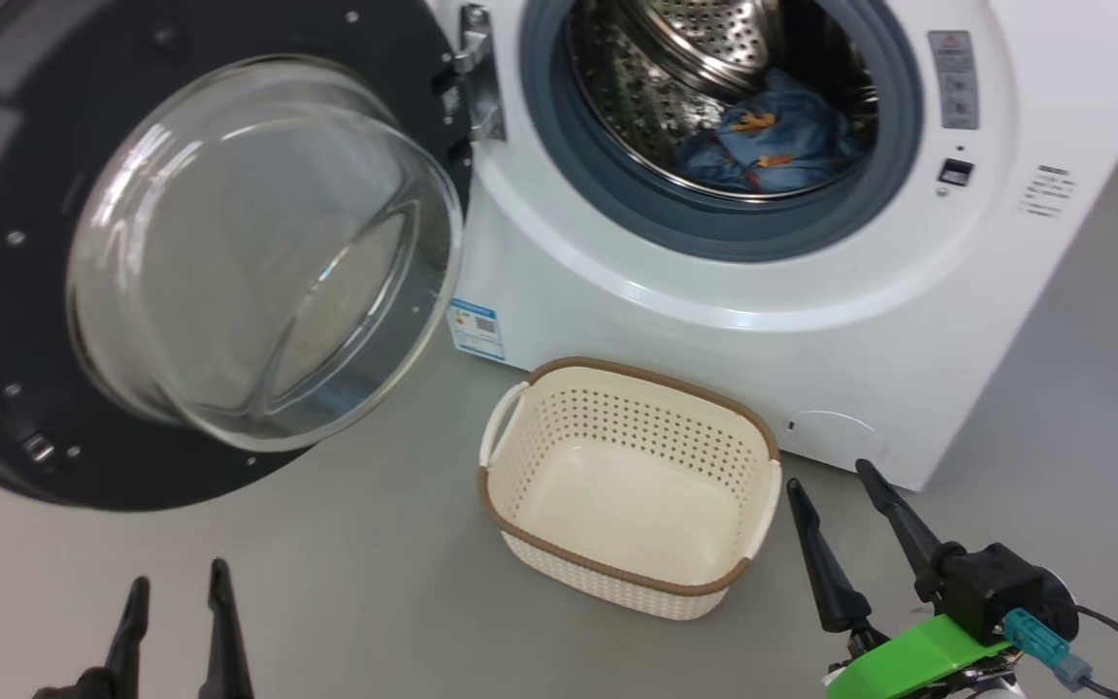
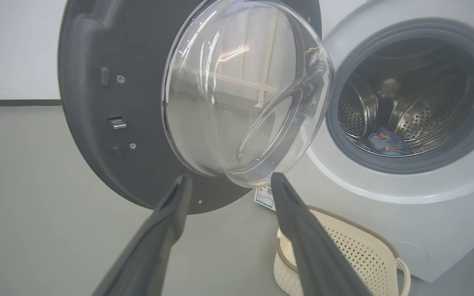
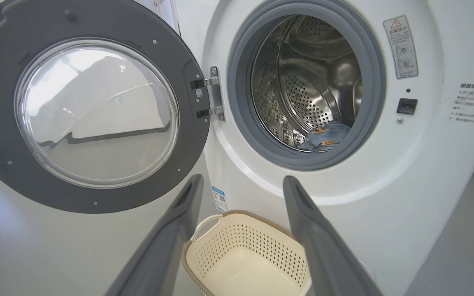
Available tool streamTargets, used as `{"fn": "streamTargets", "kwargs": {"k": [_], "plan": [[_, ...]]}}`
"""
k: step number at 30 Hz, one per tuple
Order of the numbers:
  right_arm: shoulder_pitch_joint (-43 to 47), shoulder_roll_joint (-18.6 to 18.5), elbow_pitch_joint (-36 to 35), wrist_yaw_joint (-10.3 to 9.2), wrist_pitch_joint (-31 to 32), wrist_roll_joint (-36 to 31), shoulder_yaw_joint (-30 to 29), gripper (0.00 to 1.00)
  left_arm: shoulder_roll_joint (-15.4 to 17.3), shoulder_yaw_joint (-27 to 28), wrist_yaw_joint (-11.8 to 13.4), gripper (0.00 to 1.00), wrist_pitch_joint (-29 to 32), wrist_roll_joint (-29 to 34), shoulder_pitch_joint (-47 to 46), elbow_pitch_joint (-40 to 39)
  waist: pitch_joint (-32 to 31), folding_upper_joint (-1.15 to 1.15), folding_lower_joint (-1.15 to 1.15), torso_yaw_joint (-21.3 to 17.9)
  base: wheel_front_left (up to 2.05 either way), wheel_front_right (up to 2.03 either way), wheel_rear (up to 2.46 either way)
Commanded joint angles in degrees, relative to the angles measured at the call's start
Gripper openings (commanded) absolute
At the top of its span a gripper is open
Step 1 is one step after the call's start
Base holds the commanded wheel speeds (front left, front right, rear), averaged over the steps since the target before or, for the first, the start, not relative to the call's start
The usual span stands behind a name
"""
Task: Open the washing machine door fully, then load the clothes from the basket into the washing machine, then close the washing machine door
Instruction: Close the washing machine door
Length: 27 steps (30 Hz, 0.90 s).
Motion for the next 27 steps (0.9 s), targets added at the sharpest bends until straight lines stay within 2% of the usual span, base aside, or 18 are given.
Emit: {"fn": "streamTargets", "kwargs": {"k": [1, 5, 12, 27], "plan": [[-1.2, 0.1, -1.0, 0.09, -0.3, -0.8, 2.0, 1.00, 0.5, 2.4, 0.5, 1.00, -0.4, -0.8, -0.5, -1.5, 0.1, 0.00, 0.00, 2.0, 0.00, 0.00, 0.00], [-2.9, 0.1, -0.2, 0.09, -0.3, -1.0, 3.7, 1.00, 0.5, 3.0, 2.2, 1.00, -0.4, -1.8, 0.7, -2.7, 0.9, 0.00, 0.00, 2.5, 0.00, 0.00, 0.00], [-4.8, -0.5, 1.2, 0.09, -0.3, -0.6, 5.4, 1.00, 0.5, 3.8, 3.6, 1.00, -0.4, -3.0, 1.4, -3.8, 1.4, 0.00, 0.00, 2.7, 0.00, 0.00, 0.00], [-3.9, -1.2, 1.2, 0.09, -0.3, -0.3, 4.8, 1.00, 0.5, 2.8, 4.2, 1.00, -0.4, -2.9, 1.7, -4.0, 1.3, 0.00, 0.00, 2.4, 0.00, 0.00, 0.00]]}}
